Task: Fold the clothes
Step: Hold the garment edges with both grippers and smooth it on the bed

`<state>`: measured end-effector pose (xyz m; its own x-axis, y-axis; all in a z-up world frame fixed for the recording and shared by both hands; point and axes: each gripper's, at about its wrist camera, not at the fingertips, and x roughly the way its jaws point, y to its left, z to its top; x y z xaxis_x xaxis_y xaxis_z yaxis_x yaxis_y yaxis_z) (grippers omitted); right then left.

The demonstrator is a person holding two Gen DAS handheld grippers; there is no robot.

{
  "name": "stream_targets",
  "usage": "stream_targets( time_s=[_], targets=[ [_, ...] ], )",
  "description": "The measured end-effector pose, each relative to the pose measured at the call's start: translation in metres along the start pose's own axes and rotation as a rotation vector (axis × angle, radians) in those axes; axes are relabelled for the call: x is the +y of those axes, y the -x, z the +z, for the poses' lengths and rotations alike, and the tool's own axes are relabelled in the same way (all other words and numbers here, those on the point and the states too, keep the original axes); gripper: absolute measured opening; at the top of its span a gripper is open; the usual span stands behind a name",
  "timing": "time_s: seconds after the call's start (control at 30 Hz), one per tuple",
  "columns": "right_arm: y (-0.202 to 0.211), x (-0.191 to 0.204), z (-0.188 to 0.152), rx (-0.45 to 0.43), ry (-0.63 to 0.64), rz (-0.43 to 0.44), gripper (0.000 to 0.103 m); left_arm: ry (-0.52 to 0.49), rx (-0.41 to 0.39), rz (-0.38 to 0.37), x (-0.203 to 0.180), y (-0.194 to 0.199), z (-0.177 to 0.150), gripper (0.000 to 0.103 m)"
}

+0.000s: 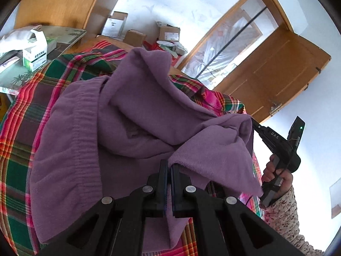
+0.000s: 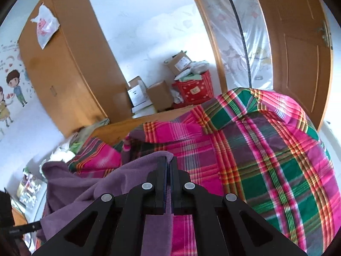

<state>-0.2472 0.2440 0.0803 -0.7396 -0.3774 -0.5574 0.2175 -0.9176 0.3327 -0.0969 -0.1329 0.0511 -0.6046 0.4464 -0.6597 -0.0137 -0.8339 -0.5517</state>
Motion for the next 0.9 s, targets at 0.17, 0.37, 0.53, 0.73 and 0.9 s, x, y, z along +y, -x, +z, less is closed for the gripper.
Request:
stream_targets(
  time_s=[0.17, 0.37, 0.53, 0.73, 0.9],
  targets=[
    [-0.012, -0.010, 0.010, -0.025, -0.029, -0.054, 0.003, 0.035, 0.001, 0.043, 0.012, 0.001, -0.003, 0.002],
    [-0.030, -0.016, 0.008, 0.050, -0.012, -0.045, 0.004, 0.030, 0.026, 0.044, 0.012, -0.003, -0.008, 0.002],
    [-0.031, -0.036, -0.002, 0.114, -0.093, 0.019, 0.009, 0.037, 0.040, 0.050, 0.013, -0.007, -0.010, 0.002],
    [0.010, -0.045, -0.020, 0.112, -0.145, 0.156, 0.031, 0.044, 0.044, 0.039, 0.014, -0.006, -0.011, 0.002],
    [0.022, -0.047, -0.051, 0.195, -0.170, 0.228, 0.034, 0.044, 0.053, 0.033, 0.013, -0.008, -0.014, 0.002]
  ],
)
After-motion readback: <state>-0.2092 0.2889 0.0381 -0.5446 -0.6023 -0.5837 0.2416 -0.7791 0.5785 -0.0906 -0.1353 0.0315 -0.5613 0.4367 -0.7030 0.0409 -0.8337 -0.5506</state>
